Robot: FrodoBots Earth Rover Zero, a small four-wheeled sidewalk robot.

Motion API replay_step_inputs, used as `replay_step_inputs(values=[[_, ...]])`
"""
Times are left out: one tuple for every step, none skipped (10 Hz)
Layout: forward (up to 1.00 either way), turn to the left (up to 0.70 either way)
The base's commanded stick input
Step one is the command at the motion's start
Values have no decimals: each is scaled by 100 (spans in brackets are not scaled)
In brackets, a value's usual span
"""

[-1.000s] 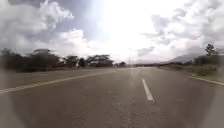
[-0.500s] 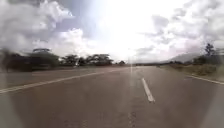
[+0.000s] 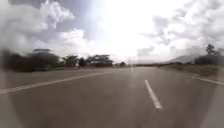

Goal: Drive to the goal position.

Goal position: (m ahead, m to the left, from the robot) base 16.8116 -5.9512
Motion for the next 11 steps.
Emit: replay_step_inputs(values=[[100, 0], [100, 0], [100, 0], [100, -2], [100, -22], [100, -40], [100, -40], [100, -40], [100, -40], [100, -40], [100, -40]])
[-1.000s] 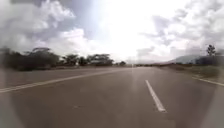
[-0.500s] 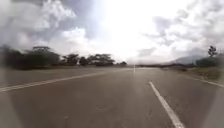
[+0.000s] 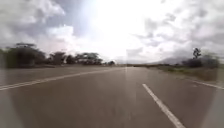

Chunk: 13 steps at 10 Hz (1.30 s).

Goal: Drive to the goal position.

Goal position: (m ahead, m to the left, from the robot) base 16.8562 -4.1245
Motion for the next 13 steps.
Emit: replay_step_inputs(values=[[100, -40], [100, -40], [100, -40], [100, -40], [100, -40], [100, -40], [100, -40], [100, -40], [100, -40], [100, -40], [100, -39], [100, -37], [100, 0]])
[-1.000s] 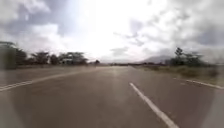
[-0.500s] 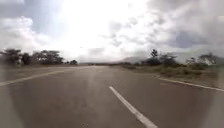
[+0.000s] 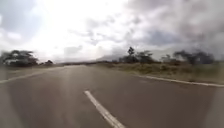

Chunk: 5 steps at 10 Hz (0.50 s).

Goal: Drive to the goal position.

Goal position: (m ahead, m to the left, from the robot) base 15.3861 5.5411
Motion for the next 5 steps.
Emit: replay_step_inputs(values=[[100, 0], [100, 0], [100, 0], [100, 0], [100, 0]])
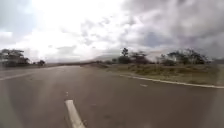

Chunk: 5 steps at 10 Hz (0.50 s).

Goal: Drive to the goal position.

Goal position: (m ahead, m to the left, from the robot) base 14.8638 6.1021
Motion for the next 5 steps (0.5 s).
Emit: replay_step_inputs(values=[[100, 0], [100, 0], [100, 0], [100, 0], [100, 0]])
